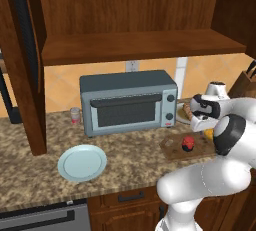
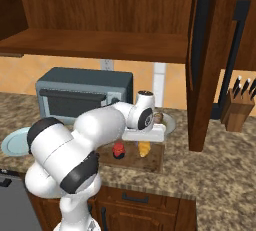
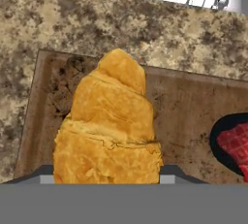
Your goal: From the different types of pastries on the counter, select a croissant and place it on the cutting board. Then retrieve a jar of jam from the cabinet and place it alongside the croissant on the cutting board.
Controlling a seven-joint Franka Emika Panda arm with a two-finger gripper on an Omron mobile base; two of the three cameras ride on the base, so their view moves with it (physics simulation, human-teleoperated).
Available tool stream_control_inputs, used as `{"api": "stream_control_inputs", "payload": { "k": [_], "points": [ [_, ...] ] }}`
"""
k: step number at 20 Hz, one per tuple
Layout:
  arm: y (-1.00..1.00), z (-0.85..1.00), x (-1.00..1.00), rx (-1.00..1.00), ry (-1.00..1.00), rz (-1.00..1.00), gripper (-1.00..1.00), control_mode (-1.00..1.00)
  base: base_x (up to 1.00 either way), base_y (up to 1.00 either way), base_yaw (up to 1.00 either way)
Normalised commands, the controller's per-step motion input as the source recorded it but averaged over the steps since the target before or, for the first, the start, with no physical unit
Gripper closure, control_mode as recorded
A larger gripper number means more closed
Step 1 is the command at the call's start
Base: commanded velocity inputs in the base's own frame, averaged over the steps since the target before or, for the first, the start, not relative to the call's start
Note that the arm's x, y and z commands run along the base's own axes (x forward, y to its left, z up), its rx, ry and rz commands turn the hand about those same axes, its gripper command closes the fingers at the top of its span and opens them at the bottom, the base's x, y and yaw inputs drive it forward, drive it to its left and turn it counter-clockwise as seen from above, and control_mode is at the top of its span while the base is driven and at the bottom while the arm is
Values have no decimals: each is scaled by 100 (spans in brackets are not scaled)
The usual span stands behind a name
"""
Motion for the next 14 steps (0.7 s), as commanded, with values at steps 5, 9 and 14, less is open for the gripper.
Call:
{"api": "stream_control_inputs", "payload": {
  "k": [5, 9, 14],
  "points": [
    [0, -35, 0, 0, 0, 0, 100, -100, 0, 0, 0],
    [0, -32, 0, 0, 0, 0, 100, -100, 0, 0, 0],
    [0, -40, 0, 0, 0, 0, 100, -100, 0, 0, 0]
  ]
}}
